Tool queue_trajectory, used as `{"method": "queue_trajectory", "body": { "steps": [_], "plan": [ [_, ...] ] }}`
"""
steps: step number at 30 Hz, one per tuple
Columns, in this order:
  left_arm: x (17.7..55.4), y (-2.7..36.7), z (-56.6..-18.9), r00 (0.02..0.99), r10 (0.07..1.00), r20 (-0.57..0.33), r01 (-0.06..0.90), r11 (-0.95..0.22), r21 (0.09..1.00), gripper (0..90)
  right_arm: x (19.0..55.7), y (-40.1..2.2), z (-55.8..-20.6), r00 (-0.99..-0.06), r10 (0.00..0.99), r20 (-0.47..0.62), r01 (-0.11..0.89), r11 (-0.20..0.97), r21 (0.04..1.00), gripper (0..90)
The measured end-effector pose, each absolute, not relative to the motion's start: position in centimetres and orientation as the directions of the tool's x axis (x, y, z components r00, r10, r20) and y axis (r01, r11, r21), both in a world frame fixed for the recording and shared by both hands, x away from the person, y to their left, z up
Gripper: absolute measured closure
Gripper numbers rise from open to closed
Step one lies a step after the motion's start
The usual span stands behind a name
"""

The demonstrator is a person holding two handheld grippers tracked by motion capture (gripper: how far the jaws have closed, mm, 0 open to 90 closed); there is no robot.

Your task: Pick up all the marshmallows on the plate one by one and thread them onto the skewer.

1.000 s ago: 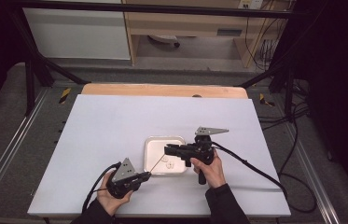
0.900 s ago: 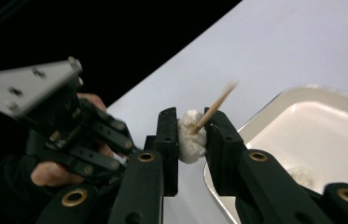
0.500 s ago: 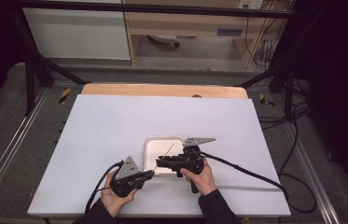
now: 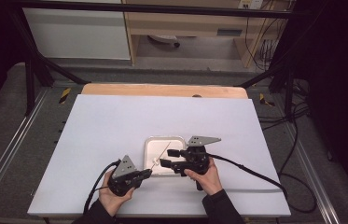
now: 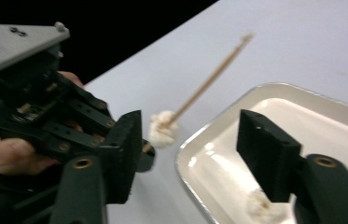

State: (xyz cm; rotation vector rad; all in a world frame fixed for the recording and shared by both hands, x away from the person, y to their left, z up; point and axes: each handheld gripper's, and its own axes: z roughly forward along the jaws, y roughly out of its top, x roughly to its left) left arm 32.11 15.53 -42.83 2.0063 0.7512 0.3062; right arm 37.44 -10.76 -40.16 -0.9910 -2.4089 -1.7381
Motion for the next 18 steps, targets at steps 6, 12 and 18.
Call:
{"method": "queue_trajectory", "body": {
  "steps": [6,12,18],
  "plan": [
    [32.2,16.2,-42.7,0.774,0.628,-0.079,0.387,-0.371,0.844,88.6,37.7,-11.2,-40.2,-0.806,0.532,0.262,0.448,0.258,0.856,17.3],
    [32.3,16.8,-42.7,0.767,0.635,-0.092,0.400,-0.362,0.842,88.5,38.2,-11.3,-40.5,-0.801,0.560,0.210,0.439,0.313,0.842,8.7],
    [32.5,17.2,-42.7,0.763,0.639,-0.093,0.406,-0.363,0.839,88.5,39.2,-11.4,-40.6,-0.784,0.596,0.175,0.447,0.345,0.826,6.3]
  ]
}}
